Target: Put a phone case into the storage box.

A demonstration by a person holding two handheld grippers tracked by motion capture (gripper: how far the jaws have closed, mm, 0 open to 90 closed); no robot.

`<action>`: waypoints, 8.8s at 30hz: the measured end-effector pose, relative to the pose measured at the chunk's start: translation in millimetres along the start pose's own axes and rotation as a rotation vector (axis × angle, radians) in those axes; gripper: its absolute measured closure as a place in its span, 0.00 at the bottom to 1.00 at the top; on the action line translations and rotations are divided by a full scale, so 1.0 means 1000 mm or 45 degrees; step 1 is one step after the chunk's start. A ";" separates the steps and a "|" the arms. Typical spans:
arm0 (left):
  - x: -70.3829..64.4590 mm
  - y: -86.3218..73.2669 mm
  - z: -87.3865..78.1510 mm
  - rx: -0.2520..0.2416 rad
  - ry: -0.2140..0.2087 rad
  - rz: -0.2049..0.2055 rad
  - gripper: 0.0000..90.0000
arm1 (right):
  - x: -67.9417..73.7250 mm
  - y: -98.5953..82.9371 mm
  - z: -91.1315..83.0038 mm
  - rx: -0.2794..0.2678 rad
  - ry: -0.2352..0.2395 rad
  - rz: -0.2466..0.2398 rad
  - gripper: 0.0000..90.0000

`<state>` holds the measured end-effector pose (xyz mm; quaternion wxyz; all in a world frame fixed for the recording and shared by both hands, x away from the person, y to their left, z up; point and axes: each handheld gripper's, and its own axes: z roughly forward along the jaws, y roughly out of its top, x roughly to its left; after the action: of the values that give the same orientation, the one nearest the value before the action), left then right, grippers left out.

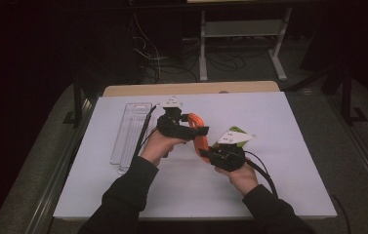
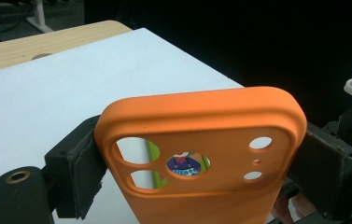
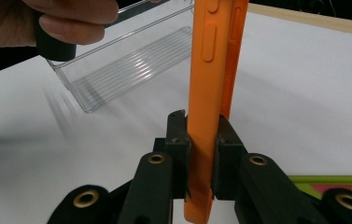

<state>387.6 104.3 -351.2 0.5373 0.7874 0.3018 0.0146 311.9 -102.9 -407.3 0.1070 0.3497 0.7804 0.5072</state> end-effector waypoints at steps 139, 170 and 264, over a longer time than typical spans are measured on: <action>0.182 0.034 -0.043 0.265 1.234 -0.294 0.02 | -0.036 -0.057 -0.068 0.229 -0.094 -0.124 0.01; 0.093 0.029 -0.107 0.214 0.697 -0.040 0.00 | -0.035 -0.056 -0.070 0.243 -0.134 -0.106 0.01; -0.021 -0.066 0.121 0.383 0.044 0.099 0.99 | -0.041 -0.054 -0.075 0.238 -0.125 -0.104 0.01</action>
<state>381.7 8.9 -452.6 0.4072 0.8697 0.2790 0.0036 279.3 -196.2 -427.2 0.1326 0.3505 0.8316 0.4098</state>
